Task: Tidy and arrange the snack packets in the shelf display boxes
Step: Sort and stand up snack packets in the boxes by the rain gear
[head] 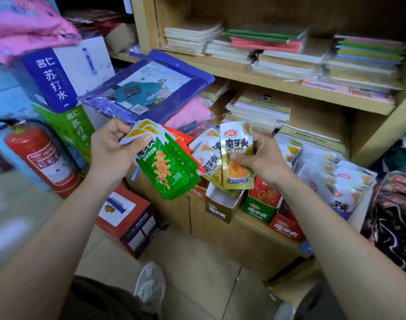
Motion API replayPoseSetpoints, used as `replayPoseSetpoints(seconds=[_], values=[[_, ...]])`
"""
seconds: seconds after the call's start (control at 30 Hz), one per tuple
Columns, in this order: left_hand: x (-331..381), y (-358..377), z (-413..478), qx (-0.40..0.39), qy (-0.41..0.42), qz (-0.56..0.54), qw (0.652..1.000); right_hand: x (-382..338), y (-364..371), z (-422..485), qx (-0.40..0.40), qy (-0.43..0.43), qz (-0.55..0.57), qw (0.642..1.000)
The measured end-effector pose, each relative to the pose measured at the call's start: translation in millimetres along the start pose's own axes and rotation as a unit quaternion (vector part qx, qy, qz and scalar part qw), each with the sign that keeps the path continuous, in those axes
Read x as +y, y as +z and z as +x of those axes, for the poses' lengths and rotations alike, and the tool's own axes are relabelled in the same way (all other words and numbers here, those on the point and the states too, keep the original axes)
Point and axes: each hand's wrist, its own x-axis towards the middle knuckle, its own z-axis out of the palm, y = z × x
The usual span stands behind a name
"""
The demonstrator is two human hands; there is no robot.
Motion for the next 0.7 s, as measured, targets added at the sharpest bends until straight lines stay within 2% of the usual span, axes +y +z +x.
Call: replayPoseSetpoints(seconds=[0.1,0.27,0.33,0.43,0.63,0.7], values=[[-1.2,1.6,-1.9,-0.004,-0.009,0.012,1.0,0.4,2.9,2.0,0.013,-0.023,-0.061,0.998],[2.6,2.3,-4.5,0.001,-0.015,0.002,1.0,-0.7,11.8,2.2,0.059,-0.046,-0.01,0.997],[4.5,0.3,-4.9,0.005,-0.014,-0.008,1.0,3.7,10.2,3.5,0.03,-0.049,-0.08,0.995],[4.2,0.9,-5.9,0.001,-0.013,-0.012,1.0,8.5,1.5,0.2,0.006,-0.07,-0.249,0.966],[7.8,7.5,-6.3,-0.009,-0.002,-0.027,1.0,6.8,-14.6,-23.3,0.076,-0.131,-0.28,0.948],[10.6,4.4,-4.1,-0.012,0.004,-0.046,0.999,6.7,-14.0,-39.3,0.064,-0.134,-0.288,0.946]])
